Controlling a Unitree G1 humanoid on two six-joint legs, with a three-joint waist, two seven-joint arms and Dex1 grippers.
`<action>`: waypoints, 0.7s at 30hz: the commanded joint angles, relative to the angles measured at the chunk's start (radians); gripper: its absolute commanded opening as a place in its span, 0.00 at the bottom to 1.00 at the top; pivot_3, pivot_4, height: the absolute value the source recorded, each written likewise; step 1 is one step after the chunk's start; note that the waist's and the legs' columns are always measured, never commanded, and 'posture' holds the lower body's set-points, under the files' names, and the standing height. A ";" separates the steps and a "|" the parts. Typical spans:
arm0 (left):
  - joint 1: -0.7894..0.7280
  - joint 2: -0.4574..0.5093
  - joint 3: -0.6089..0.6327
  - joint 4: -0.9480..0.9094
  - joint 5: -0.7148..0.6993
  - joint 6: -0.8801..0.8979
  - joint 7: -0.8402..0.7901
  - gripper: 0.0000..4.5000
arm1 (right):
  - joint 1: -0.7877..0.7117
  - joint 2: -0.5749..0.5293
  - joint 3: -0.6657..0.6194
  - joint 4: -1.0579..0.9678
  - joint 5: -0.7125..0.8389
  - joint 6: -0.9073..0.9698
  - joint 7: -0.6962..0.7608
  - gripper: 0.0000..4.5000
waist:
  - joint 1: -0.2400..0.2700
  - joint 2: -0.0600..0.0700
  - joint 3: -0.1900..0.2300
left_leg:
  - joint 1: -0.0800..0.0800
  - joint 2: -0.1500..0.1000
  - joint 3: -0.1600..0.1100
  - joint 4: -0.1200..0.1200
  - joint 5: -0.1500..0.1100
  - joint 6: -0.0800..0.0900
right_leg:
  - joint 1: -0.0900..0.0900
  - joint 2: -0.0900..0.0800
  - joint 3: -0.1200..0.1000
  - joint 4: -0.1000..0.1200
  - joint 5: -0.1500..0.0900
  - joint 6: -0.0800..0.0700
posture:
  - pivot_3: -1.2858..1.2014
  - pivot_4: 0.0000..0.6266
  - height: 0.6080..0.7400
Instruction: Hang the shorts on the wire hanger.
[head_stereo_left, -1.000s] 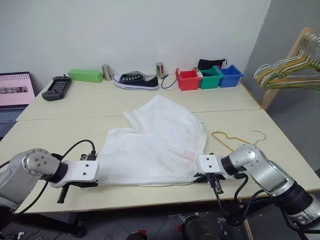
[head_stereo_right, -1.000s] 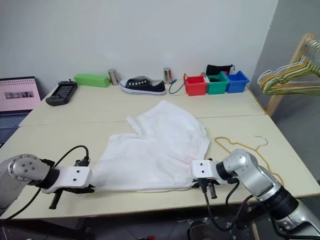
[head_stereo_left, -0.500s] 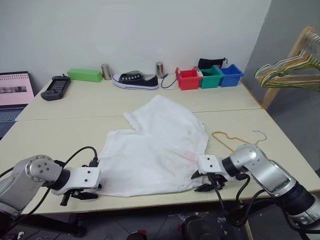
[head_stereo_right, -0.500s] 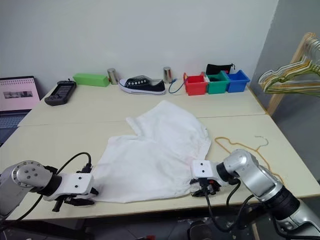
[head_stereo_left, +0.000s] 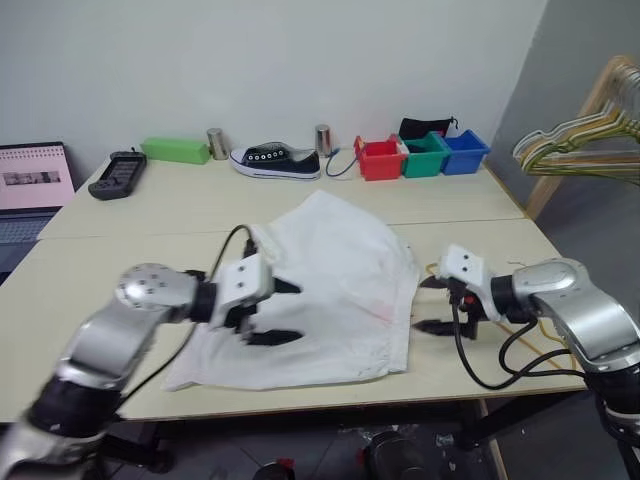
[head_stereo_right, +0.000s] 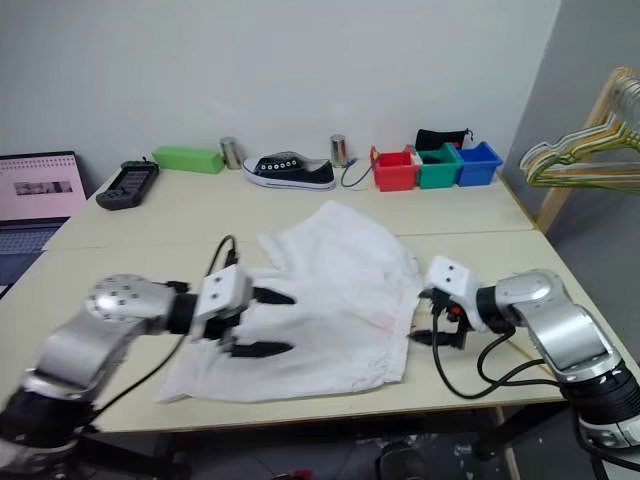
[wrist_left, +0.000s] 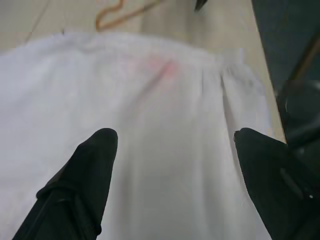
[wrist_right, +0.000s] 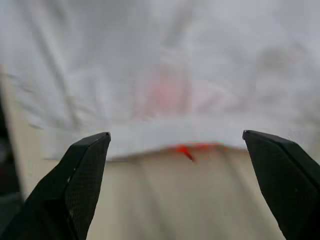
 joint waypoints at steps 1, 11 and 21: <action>-0.081 -0.168 -0.109 0.015 0.074 0.005 0.148 0.88 | -0.004 -0.055 -0.101 0.160 -0.063 -0.051 -0.110 1.00 | -0.011 0.000 0.000 | 0.000 0.000 0.000 0.001 0.000 0.000 | 0.000 0.000 0.000 0.000 0.000 0.000 | 0.38 0.07 1.00; -0.174 -0.402 -0.212 0.119 0.135 -0.020 0.245 0.88 | 0.018 -0.110 -0.156 0.487 -0.074 -0.093 -0.163 1.00 | -0.128 0.003 -0.002 | 0.001 0.000 0.002 0.000 -0.001 0.002 | 0.001 0.001 0.003 0.000 0.001 0.007 | 0.37 0.04 1.00; -0.151 -0.391 -0.208 0.124 0.147 -0.022 0.240 0.88 | -0.025 -0.076 -0.115 0.608 -0.076 -0.134 -0.129 1.00 | -0.207 0.002 -0.001 | 0.004 0.000 0.001 0.010 -0.001 0.002 | 0.010 0.001 0.003 -0.001 -0.001 0.003 | 0.37 0.08 1.00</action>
